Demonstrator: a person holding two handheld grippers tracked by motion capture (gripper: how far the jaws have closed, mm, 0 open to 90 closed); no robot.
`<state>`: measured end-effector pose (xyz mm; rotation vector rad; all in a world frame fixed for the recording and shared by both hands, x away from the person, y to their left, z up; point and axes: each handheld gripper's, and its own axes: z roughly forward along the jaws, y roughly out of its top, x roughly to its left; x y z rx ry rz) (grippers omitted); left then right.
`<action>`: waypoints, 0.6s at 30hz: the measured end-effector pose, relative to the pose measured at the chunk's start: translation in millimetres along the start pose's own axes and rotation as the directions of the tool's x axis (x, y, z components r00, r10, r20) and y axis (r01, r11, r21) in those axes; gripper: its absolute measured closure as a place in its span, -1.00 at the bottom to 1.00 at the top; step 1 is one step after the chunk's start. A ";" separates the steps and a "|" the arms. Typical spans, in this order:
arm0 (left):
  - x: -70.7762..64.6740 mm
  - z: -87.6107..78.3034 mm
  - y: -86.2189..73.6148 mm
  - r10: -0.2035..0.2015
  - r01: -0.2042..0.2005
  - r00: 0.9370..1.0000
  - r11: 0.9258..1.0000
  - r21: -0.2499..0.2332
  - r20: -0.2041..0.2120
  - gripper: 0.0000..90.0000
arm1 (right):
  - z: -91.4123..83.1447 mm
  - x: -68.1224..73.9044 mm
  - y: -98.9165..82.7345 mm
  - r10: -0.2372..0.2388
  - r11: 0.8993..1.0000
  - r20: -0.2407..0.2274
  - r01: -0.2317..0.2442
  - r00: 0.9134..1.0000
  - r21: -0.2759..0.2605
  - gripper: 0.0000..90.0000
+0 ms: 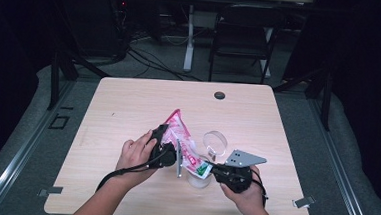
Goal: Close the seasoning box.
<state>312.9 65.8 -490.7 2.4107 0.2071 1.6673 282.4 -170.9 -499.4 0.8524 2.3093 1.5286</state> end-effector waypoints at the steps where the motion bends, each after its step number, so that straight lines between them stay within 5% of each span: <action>1: 0.2 -0.2 0.3 0.003 -0.003 1.000 1.000 0.002 -0.001 0.26 | -0.1 0.0 -0.1 0.000 1.000 0.001 0.000 1.000 0.001 1.00; 18: 1.5 -0.8 2.3 0.027 -0.027 1.000 1.000 -0.004 -0.009 0.27 | -0.5 -1.1 -0.7 0.001 1.000 0.008 -0.001 1.000 0.004 1.00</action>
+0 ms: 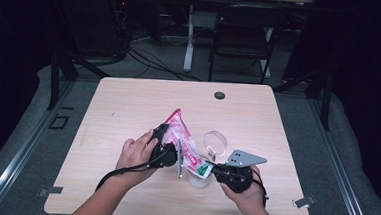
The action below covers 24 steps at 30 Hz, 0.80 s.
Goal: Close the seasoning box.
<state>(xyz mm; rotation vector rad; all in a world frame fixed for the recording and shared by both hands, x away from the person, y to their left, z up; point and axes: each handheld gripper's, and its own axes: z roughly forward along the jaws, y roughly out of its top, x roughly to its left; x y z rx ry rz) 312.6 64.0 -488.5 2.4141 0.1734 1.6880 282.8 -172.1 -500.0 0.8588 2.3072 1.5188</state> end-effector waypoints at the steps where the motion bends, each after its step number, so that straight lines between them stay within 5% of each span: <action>1: -0.3 0.0 0.0 -0.002 0.002 1.000 1.000 0.000 -0.001 0.27 | -0.1 -0.1 0.0 0.000 1.000 0.000 0.000 1.000 0.000 1.00; 24: 2.7 -2.8 3.5 0.022 -0.022 1.000 1.000 0.005 -0.023 0.29 | -0.3 -2.3 -1.0 0.008 1.000 0.002 -0.008 1.000 0.008 1.00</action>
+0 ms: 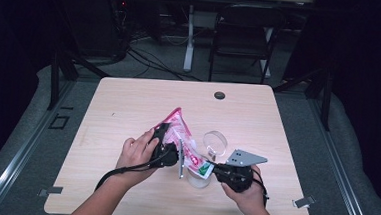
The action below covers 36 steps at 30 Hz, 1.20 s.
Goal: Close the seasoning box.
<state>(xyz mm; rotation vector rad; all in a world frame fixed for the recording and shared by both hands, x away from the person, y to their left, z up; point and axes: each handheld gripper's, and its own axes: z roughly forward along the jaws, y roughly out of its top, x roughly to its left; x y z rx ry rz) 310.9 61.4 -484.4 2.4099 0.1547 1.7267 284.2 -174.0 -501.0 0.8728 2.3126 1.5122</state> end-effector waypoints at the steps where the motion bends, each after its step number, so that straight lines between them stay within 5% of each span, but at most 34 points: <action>1: 0.1 0.0 0.0 0.000 0.000 1.000 1.000 -0.001 0.000 0.29 | 0.0 -0.1 0.0 0.000 1.000 -0.001 0.000 1.000 0.001 1.00; 36: 1.3 -0.5 2.9 0.019 -0.019 1.000 1.000 0.001 -0.008 0.30 | 0.7 -2.7 -1.6 0.010 1.000 0.002 -0.010 1.000 0.008 1.00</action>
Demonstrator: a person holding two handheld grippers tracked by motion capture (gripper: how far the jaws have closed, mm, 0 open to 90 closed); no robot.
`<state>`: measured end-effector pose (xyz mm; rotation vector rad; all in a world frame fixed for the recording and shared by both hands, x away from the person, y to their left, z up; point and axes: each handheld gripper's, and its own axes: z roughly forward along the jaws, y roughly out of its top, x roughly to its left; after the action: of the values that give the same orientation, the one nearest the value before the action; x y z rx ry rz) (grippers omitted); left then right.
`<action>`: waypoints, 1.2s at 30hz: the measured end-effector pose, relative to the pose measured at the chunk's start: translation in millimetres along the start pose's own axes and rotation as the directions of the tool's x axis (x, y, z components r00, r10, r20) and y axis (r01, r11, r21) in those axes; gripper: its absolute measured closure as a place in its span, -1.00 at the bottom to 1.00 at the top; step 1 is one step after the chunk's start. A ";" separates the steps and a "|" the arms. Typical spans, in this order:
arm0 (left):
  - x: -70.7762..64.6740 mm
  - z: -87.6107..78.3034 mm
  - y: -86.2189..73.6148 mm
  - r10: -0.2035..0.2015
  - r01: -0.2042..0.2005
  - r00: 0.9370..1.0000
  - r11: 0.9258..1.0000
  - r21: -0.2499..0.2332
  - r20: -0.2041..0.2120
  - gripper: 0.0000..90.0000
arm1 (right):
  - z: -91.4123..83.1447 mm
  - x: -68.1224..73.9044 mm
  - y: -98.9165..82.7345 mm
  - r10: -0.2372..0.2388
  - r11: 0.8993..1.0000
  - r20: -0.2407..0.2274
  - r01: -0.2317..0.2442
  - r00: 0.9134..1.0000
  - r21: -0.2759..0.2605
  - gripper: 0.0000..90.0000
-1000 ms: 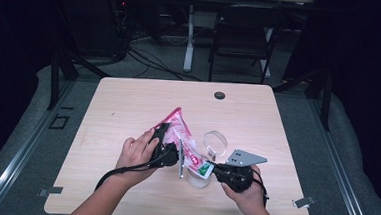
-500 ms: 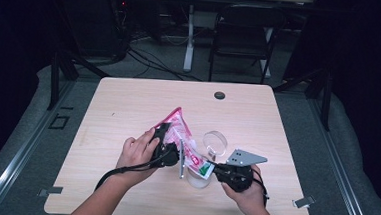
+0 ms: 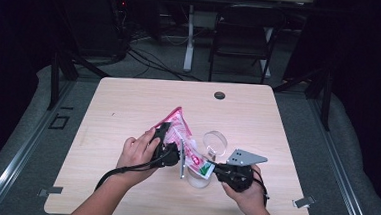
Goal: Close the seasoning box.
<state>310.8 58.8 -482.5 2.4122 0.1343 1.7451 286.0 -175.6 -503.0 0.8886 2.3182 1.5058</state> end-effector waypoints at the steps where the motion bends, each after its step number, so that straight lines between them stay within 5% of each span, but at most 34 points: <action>1: 0.0 -0.1 0.1 0.000 0.000 1.000 1.000 0.001 0.000 0.30 | 0.2 -0.1 -0.1 -0.002 1.000 0.001 0.002 1.000 -0.001 1.00; 36: 2.3 -0.9 3.5 0.023 -0.023 1.000 1.000 -0.001 -0.014 0.30 | -1.2 -1.3 -0.1 0.005 1.000 0.008 -0.005 1.000 -0.004 1.00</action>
<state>310.6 55.8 -479.4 2.4099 0.1079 1.7718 286.5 -177.3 -502.8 0.8985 2.3085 1.5052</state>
